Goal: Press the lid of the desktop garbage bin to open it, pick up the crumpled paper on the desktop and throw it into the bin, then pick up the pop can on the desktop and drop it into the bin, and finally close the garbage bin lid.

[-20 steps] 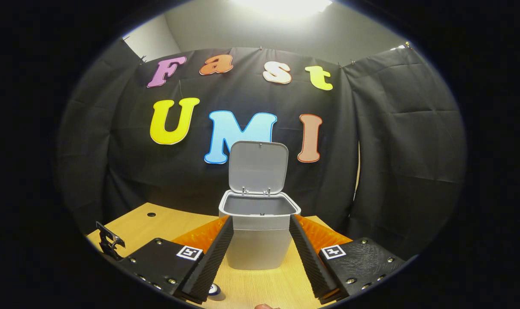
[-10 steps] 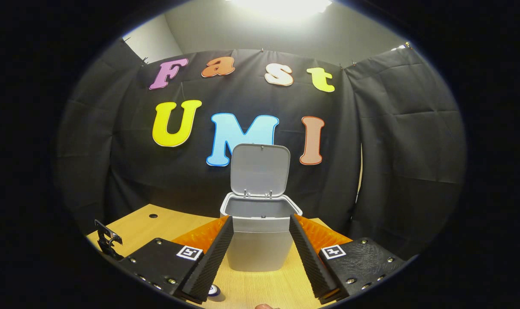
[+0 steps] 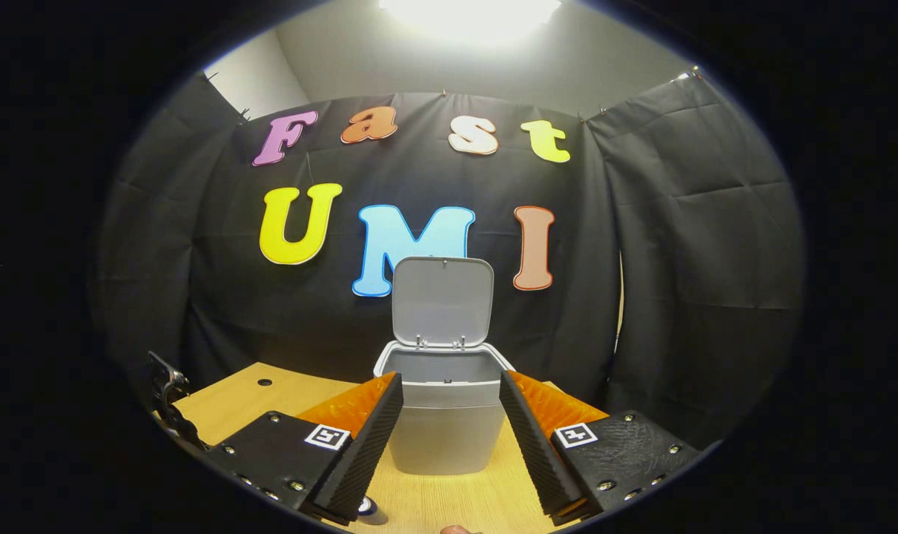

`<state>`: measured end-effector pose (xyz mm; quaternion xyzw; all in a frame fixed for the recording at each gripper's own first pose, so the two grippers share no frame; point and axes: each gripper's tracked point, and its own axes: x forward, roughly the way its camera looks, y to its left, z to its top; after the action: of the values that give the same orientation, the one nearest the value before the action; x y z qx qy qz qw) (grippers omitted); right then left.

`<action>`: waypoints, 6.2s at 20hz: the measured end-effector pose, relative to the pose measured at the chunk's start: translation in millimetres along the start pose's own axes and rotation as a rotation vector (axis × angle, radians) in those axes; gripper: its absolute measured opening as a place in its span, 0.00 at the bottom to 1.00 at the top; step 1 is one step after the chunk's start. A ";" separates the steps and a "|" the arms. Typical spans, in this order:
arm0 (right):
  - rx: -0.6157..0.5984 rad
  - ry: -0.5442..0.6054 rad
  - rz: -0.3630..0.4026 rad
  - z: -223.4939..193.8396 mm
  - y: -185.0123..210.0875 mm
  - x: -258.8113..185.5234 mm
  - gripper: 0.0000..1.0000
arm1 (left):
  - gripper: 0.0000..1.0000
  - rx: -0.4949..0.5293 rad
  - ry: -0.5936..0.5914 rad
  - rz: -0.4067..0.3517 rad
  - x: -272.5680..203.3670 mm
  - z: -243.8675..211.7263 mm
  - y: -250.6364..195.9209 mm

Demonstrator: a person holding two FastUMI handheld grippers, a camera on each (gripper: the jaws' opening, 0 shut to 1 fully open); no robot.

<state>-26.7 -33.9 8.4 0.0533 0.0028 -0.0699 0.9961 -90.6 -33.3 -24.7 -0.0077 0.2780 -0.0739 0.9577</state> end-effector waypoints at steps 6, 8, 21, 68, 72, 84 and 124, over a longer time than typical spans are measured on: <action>0.021 -0.010 -0.005 -0.6 -10.8 0.2 0.86 | 0.14 0.016 -0.092 -0.014 -10.0 53.6 -21.3; 0.023 -0.018 -0.010 1.1 -15.3 0.3 0.85 | 0.16 0.032 -0.114 -0.018 -12.8 70.4 -29.1; 0.048 0.027 -0.024 -21.6 -37.9 8.4 0.85 | 0.16 0.075 -0.372 -0.193 -20.6 222.0 -130.4; 0.025 0.119 0.115 -49.2 -4.9 26.6 0.85 | 0.96 0.105 -0.496 -0.231 -0.2 263.1 -169.9; 0.024 0.135 0.166 -57.0 15.7 19.9 0.85 | 0.95 0.093 -0.493 -0.177 -17.0 249.0 -140.0; 0.016 0.376 0.389 -125.5 98.2 -3.8 0.98 | 0.95 0.067 -0.488 -0.059 -60.9 217.3 -73.2; 0.027 0.663 0.447 -176.0 96.0 -30.0 0.85 | 0.96 0.099 -0.472 -0.007 -87.8 186.7 -65.9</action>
<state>-42.7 83.5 -156.1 0.0852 0.3115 0.1695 0.9311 -73.3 -90.6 183.5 0.0211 0.0424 -0.0869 0.9951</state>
